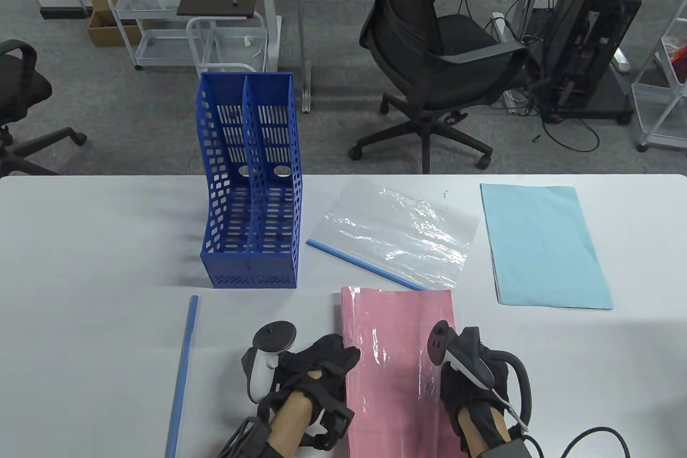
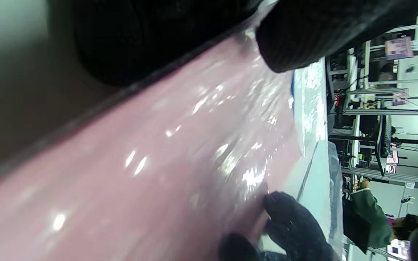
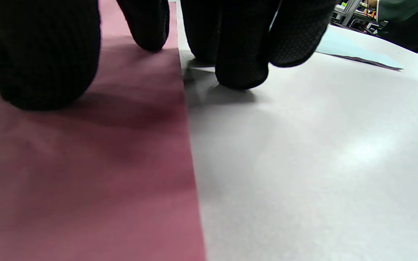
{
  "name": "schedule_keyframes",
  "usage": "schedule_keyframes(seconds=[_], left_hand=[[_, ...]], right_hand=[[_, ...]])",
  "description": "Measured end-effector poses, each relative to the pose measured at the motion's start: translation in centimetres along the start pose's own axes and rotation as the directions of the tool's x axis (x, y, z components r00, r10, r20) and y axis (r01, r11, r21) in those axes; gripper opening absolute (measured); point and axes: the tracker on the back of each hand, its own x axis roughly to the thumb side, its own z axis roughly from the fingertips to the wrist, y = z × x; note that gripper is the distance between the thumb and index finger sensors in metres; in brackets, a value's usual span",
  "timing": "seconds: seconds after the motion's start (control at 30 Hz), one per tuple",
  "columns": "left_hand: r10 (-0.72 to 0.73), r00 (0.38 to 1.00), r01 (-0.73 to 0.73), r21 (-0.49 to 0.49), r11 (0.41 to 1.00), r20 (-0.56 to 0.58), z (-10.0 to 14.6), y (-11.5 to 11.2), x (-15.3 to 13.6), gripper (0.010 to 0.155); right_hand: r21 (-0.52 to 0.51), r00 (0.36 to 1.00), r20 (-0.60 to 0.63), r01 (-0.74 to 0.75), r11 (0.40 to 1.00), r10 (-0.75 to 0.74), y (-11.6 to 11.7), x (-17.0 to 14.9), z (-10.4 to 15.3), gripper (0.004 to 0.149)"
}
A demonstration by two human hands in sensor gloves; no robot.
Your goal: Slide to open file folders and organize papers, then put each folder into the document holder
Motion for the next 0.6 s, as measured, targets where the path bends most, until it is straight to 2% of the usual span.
schedule_keyframes(seconds=[0.07, 0.13, 0.23, 0.33, 0.4, 0.43, 0.5, 0.53, 0.6], left_hand=[[0.019, 1.0, -0.019, 0.009, 1.0, 0.0, -0.2, -0.3, -0.2, 0.062], [-0.058, 0.998, 0.057, 0.051, 0.997, 0.011, -0.1, -0.3, 0.1, 0.053], [-0.104, 0.994, 0.098, 0.124, 0.988, 0.042, 0.5, 0.2, 0.5, 0.048], [-0.112, 0.989, 0.098, 0.139, 0.985, 0.095, 1.6, 1.8, 0.9, 0.045], [-0.115, 0.985, 0.095, 0.151, 0.984, 0.129, 2.3, 3.1, 1.1, 0.044], [-0.134, 0.973, 0.105, 0.156, 0.982, 0.187, 2.7, 4.1, 1.2, 0.044], [-0.161, 0.954, 0.119, 0.173, 0.978, 0.252, 3.2, 5.2, 1.2, 0.043], [-0.172, 0.939, 0.12, 0.182, 0.976, 0.298, 3.5, 5.8, 1.1, 0.043], [-0.164, 0.917, 0.103, 0.182, 0.978, 0.363, 4.1, 6.5, 0.9, 0.043]], right_hand=[[0.001, 1.0, 0.002, 0.0, 1.0, 0.0, 0.0, 0.0, 0.0, 0.086], [0.0, 1.0, 0.005, -0.002, 1.0, 0.002, 0.0, -0.1, 0.0, 0.086], [0.001, 0.999, 0.02, 0.039, 0.999, -0.039, -0.2, -0.7, -0.1, 0.085], [0.003, 0.981, 0.036, 0.192, 0.981, -0.192, -0.7, -2.4, -0.3, 0.076], [-0.007, 0.941, 0.05, 0.335, 0.942, -0.334, -1.0, -3.6, -0.4, 0.07], [-0.025, 0.876, 0.064, 0.48, 0.877, -0.477, -1.1, -4.4, -0.6, 0.067], [-0.028, 0.792, 0.087, 0.609, 0.793, -0.605, -1.0, -5.1, -0.8, 0.066], [-0.003, 0.72, 0.122, 0.689, 0.725, -0.684, -0.8, -5.2, -0.9, 0.071], [0.078, 0.621, 0.164, 0.766, 0.638, -0.766, -0.4, -4.9, -1.0, 0.085]])
